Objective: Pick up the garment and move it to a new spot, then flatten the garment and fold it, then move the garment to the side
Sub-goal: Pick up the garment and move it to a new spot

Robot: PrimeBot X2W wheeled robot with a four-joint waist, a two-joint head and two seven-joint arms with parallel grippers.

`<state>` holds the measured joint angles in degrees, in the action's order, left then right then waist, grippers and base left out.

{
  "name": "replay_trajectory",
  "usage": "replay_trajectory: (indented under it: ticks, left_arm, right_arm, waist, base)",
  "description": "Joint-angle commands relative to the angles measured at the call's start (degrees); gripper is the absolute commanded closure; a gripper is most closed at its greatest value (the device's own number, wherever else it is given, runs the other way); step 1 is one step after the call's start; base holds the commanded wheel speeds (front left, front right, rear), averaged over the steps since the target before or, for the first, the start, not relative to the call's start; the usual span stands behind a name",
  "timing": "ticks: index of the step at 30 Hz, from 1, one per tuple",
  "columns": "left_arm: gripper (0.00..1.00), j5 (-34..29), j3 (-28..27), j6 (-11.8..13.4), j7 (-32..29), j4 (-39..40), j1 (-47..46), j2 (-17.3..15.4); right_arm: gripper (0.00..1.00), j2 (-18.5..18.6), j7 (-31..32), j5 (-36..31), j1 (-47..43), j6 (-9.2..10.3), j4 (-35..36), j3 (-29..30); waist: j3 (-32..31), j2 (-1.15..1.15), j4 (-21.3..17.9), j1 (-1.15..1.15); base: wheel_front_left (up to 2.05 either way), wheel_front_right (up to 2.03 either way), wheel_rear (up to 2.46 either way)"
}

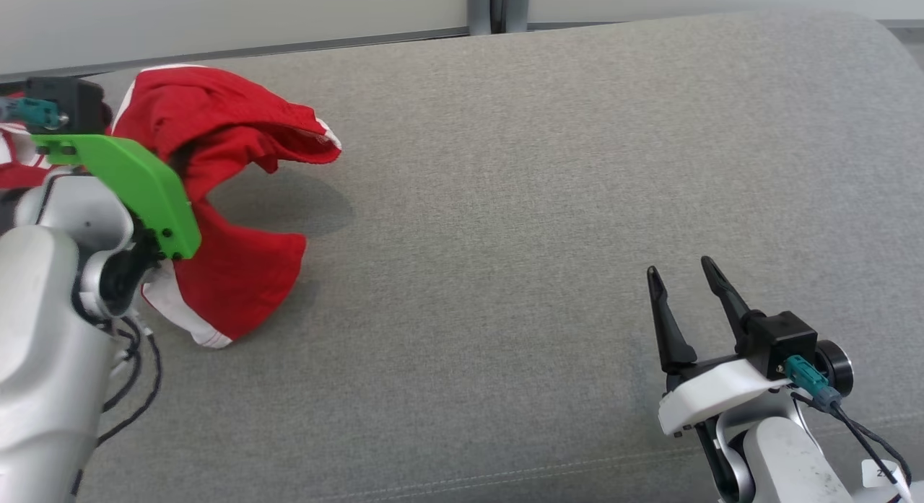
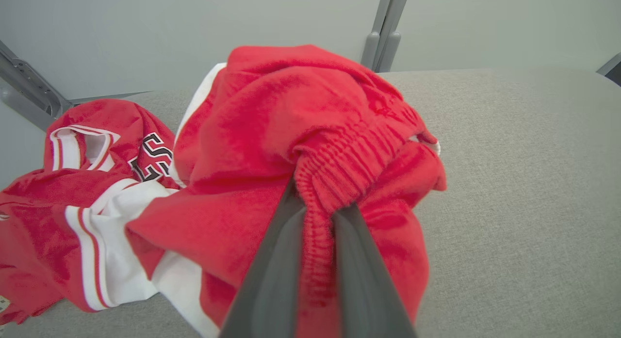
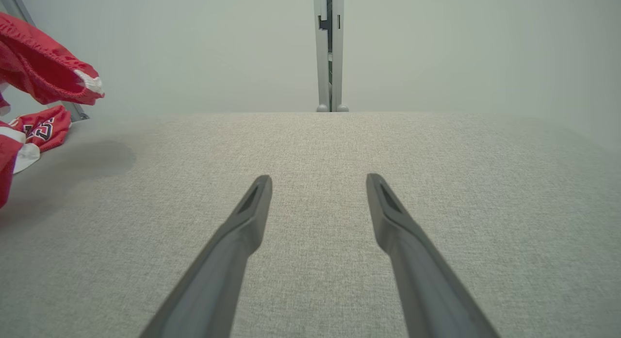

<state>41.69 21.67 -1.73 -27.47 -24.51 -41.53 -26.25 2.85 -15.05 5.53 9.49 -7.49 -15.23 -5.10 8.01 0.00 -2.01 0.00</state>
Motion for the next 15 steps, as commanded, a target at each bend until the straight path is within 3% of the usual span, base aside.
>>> replay_trajectory:
  ticks: [1,8,11,15]
  left_arm:
    - [1.00,-0.61,0.37,0.99,1.00,-0.89,-1.03,1.62]
    - [1.00,-3.49,5.52,0.60,5.80,-6.82,-3.67,10.18]
    - [1.00,-4.80,7.09,1.67,7.73,-10.84,-5.02,13.62]
    - [1.00,-5.56,8.33,1.94,9.93,-15.01,-6.22,16.65]
  right_arm:
    - [0.00,0.09,-0.25,0.47,-0.59,0.00,0.21,-0.36]
    - [0.00,0.08,-0.27,1.60,0.87,0.00,0.36,-2.46]
    - [0.00,0.05,-0.26,2.63,1.66,0.00,0.62,-3.65]
    - [0.00,0.06,-0.27,3.50,2.19,0.00,0.58,-5.10]
  waist:
    - [-1.10,0.00,-3.04,0.00]
    - [0.10,0.00,-9.45,0.00]
    - [1.31,0.00,-12.46,0.00]
    - [2.67,0.00,-15.44,0.00]
  base:
    - [0.00,0.00,0.00]
    - [0.00,0.00,0.00]
    - [0.00,0.00,0.00]
    - [0.00,0.00,0.00]
